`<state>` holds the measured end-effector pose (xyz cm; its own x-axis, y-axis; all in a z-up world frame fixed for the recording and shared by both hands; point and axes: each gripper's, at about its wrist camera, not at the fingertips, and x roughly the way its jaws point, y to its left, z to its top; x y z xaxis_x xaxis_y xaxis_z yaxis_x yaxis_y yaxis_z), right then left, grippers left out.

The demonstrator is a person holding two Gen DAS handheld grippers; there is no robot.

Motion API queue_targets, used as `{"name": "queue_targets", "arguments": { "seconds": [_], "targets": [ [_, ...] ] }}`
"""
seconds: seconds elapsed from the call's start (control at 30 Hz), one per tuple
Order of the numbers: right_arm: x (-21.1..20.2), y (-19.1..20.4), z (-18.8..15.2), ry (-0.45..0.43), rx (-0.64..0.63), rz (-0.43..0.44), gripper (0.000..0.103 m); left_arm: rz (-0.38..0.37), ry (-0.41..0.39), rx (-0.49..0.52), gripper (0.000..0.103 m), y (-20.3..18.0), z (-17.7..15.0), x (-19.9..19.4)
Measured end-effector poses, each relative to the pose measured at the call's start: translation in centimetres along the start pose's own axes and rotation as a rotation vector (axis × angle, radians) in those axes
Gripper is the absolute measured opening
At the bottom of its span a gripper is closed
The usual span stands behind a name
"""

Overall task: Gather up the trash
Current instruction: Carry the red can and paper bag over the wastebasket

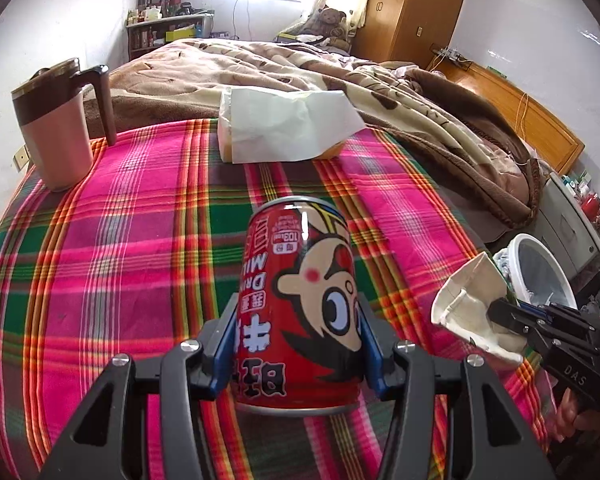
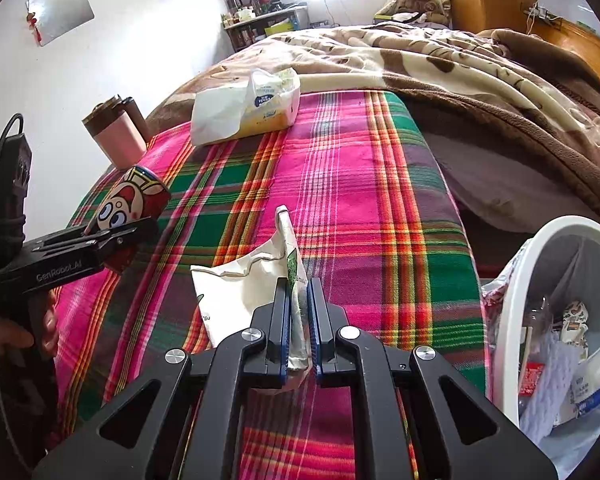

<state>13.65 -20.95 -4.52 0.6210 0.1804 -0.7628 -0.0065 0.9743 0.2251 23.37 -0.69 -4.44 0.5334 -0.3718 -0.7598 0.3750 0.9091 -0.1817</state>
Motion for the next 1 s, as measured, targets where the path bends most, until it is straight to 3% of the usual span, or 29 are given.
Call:
{"name": "queue_targets", "arguments": {
  "seconds": [0.57, 1.0],
  "targets": [
    [-7.0, -2.9, -1.4, -0.145, 0.054, -0.049, 0.008, -0.012, -0.117, 0.073, 0.054, -6.9, -2.7, -6.1],
    [-12.0, -7.7, -3.7, -0.228, 0.127, -0.136, 0.008, -0.072, -0.157, 0.178, 0.054, -14.8, -4.3, -7.4]
  ]
}}
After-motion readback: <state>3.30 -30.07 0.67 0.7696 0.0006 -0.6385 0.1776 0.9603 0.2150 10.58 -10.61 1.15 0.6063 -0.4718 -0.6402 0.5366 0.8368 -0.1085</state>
